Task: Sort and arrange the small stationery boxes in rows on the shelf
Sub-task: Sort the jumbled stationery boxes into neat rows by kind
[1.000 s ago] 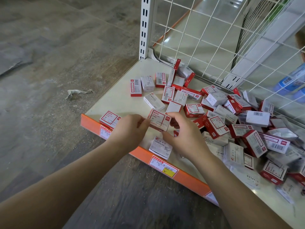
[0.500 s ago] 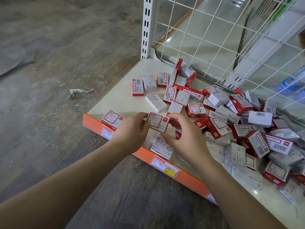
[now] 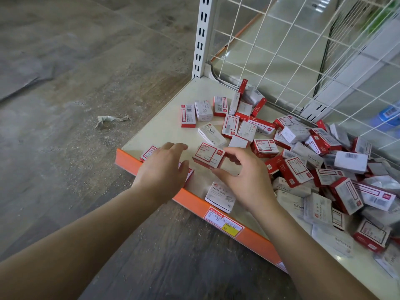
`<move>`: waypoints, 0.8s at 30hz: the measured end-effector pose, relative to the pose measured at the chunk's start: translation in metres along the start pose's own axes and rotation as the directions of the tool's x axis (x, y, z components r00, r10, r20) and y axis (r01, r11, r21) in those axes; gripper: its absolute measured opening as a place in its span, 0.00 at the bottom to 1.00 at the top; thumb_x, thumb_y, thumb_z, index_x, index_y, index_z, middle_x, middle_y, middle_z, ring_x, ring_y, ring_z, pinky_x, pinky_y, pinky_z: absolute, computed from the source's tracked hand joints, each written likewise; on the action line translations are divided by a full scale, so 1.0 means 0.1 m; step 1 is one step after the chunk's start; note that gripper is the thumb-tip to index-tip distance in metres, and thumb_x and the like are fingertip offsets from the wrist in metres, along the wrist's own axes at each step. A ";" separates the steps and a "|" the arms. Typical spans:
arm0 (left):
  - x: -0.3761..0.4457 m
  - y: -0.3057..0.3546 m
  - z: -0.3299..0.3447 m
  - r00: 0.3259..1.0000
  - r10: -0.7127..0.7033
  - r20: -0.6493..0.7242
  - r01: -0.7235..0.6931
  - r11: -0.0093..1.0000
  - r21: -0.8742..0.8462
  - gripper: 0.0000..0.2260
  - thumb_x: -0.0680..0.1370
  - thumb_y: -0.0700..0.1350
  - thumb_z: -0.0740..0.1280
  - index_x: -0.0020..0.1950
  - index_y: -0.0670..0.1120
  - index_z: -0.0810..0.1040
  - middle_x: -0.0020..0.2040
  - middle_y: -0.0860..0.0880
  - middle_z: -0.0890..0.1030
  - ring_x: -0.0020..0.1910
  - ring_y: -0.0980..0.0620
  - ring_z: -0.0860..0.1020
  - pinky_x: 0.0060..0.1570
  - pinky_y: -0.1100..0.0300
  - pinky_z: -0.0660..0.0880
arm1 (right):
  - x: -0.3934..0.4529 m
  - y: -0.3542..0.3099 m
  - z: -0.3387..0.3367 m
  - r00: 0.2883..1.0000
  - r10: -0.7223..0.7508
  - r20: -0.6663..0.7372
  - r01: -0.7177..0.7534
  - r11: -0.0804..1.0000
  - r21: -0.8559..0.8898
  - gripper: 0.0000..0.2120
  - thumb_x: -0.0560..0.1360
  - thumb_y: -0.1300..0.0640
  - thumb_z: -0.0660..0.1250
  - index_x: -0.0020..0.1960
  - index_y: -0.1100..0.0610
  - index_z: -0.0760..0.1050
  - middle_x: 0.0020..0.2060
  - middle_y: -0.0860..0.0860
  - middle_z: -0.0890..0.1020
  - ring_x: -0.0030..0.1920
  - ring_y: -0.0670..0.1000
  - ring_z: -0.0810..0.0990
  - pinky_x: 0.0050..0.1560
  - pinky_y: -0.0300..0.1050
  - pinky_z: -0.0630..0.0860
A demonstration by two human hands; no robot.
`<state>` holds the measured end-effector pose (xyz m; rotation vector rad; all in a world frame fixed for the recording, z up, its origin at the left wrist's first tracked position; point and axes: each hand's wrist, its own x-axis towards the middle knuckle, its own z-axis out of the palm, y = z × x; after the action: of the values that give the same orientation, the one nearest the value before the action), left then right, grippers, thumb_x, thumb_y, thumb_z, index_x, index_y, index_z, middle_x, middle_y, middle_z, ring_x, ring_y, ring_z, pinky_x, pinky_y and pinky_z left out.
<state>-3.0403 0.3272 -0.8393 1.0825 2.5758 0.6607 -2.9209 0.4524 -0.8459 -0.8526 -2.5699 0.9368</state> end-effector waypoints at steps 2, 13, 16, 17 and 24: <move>0.00 -0.10 -0.04 1.000 -0.023 0.001 0.023 0.999 0.047 0.18 0.79 0.45 0.59 0.69 0.48 0.68 0.67 0.49 0.71 0.65 0.48 0.69 0.60 0.55 0.68 | 0.07 -0.03 0.04 1.000 0.015 0.024 -0.015 1.000 0.010 0.20 0.69 0.50 0.73 0.60 0.53 0.75 0.51 0.43 0.77 0.51 0.41 0.72 0.45 0.27 0.66; 0.02 -0.40 -0.15 0.999 0.003 0.042 -0.011 0.981 0.193 0.13 0.80 0.48 0.58 0.63 0.52 0.74 0.62 0.53 0.73 0.62 0.52 0.68 0.52 0.60 0.67 | 0.45 -0.08 0.33 0.987 0.136 0.091 -0.136 0.991 -0.006 0.15 0.71 0.48 0.71 0.56 0.50 0.76 0.51 0.43 0.80 0.51 0.44 0.76 0.47 0.36 0.69; 0.03 -0.43 -0.14 0.998 0.008 0.056 -0.018 0.985 0.174 0.14 0.79 0.51 0.59 0.64 0.52 0.73 0.61 0.53 0.72 0.61 0.53 0.68 0.50 0.60 0.68 | 0.50 -0.09 0.41 0.983 0.150 0.107 -0.148 0.989 -0.021 0.16 0.72 0.48 0.70 0.57 0.51 0.75 0.53 0.45 0.80 0.53 0.46 0.77 0.48 0.37 0.71; 0.04 -0.43 -0.13 0.998 0.002 0.059 -0.012 0.986 0.169 0.14 0.79 0.52 0.59 0.64 0.53 0.73 0.60 0.54 0.72 0.60 0.53 0.68 0.48 0.61 0.67 | 0.52 -0.08 0.44 0.981 0.157 0.115 -0.154 0.988 -0.029 0.17 0.72 0.48 0.70 0.58 0.52 0.75 0.54 0.46 0.80 0.55 0.47 0.77 0.50 0.39 0.73; 0.07 -0.45 -0.08 0.999 0.006 0.047 -0.012 0.990 0.140 0.14 0.78 0.54 0.60 0.62 0.52 0.74 0.57 0.54 0.71 0.58 0.54 0.67 0.47 0.62 0.68 | 0.60 -0.02 0.51 0.978 0.164 0.129 -0.167 0.986 0.007 0.21 0.72 0.46 0.69 0.62 0.53 0.73 0.52 0.45 0.76 0.52 0.45 0.74 0.42 0.31 0.67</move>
<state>-3.0756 0.3022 -0.8556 1.1382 2.6120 0.4561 -2.9909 0.4626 -0.8798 -1.0469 -2.6245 1.0937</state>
